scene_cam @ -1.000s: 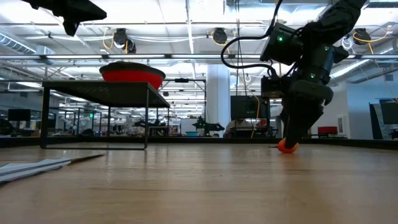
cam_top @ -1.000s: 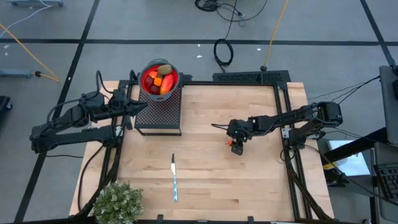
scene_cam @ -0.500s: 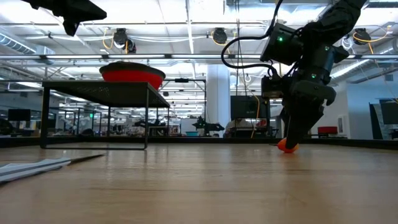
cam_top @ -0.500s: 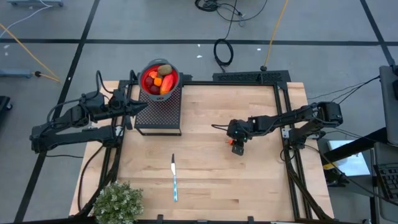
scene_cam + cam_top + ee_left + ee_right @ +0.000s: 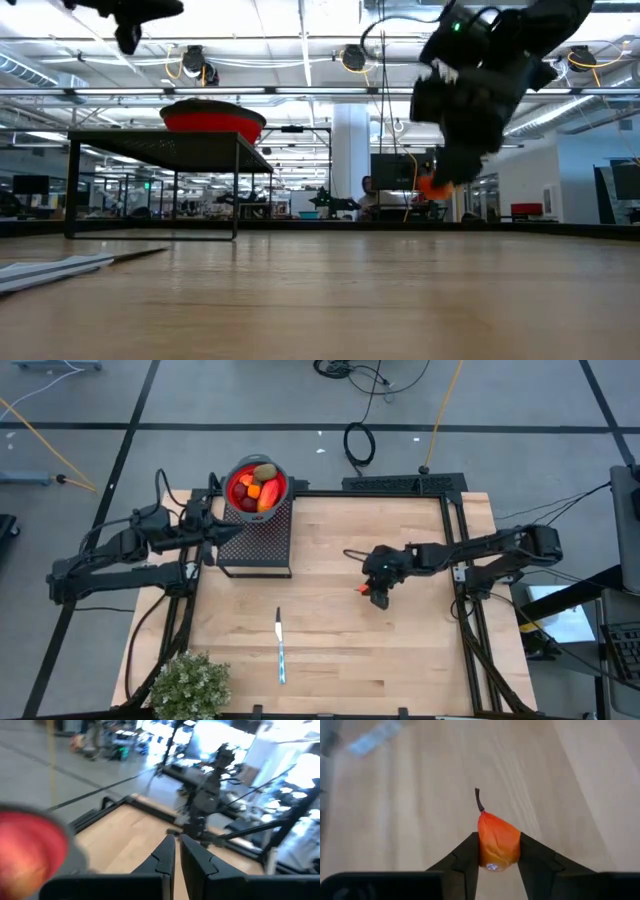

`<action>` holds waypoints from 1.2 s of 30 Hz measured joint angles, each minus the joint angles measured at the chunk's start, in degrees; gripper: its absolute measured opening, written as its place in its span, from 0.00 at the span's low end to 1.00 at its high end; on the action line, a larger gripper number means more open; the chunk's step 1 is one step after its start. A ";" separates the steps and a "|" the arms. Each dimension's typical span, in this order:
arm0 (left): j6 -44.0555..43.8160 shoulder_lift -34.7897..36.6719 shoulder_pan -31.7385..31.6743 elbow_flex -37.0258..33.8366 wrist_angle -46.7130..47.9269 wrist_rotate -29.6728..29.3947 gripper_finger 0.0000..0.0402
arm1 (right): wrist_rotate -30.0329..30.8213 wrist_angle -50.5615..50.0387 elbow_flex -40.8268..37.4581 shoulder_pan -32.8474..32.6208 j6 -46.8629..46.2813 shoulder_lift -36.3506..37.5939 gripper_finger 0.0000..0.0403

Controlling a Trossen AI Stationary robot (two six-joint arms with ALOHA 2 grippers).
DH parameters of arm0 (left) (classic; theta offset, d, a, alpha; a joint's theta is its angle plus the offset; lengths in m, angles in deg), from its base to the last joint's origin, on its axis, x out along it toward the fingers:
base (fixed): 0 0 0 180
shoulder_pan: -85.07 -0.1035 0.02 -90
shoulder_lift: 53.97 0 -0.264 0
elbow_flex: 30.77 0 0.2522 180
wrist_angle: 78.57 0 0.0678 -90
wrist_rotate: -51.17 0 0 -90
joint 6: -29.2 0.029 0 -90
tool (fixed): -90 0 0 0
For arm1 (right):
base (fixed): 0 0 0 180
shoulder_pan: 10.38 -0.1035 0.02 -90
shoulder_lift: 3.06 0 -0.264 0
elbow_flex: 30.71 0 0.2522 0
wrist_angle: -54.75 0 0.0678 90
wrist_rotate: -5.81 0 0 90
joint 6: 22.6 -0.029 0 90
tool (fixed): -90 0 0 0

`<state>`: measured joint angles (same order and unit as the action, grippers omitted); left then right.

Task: Pick & Place Fruit
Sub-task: Put the peach into the red strainer bowl on the shelf

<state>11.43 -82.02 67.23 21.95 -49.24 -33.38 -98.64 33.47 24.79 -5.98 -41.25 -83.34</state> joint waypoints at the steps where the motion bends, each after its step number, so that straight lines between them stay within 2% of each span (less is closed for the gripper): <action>1: 0.25 -0.74 0.02 0.00 -1.86 1.36 0.06 | -0.82 1.19 -0.02 0.00 -0.28 1.15 0.27; 11: -1.43 -12.25 0.58 0.02 -21.20 10.10 0.06 | -0.60 18.21 -0.02 0.02 -5.02 11.57 0.26; 18: 1.65 -19.91 4.30 0.02 -35.94 12.72 0.07 | -0.53 30.03 -0.02 0.02 -7.77 12.92 0.26; 22: 4.52 -23.49 6.85 0.31 -41.86 12.68 0.07 | -0.39 33.58 -0.02 0.02 -7.78 12.90 0.26; 26: 5.74 -28.02 9.43 3.62 -42.66 12.52 0.10 | -0.29 35.25 -0.02 0.43 -7.74 12.92 0.26; 31: 8.68 -34.71 11.98 10.07 -41.95 12.57 0.21 | -0.30 36.89 -0.02 1.22 -7.70 12.95 0.26; 36: 12.56 -41.26 13.50 17.66 -35.05 12.98 0.33 | -0.59 38.54 -0.02 1.25 -7.26 12.92 0.26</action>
<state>23.98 -123.28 80.73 39.61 -84.28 -20.40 -99.23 72.01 24.77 -4.73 -48.51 -70.42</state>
